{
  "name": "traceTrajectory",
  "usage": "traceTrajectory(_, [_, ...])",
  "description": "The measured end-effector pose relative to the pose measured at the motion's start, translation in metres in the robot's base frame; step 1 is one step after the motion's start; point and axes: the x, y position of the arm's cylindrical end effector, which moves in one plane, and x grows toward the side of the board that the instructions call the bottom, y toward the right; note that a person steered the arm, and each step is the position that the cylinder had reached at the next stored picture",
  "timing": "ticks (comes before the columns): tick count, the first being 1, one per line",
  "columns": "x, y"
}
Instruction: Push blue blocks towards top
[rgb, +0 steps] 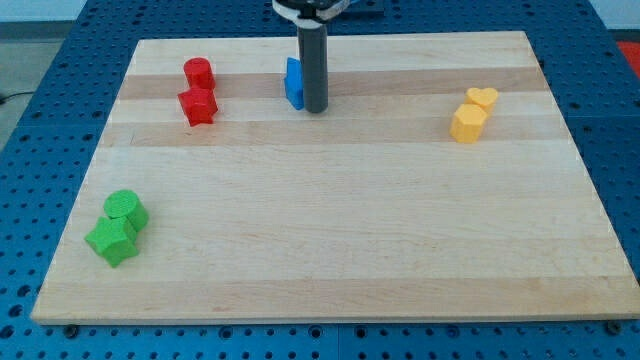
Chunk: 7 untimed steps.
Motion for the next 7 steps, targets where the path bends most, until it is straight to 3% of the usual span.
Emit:
traceTrajectory(2, [-0.019,-0.015])
traceTrajectory(4, [-0.030,-0.087])
traceTrajectory(7, [-0.051,-0.067])
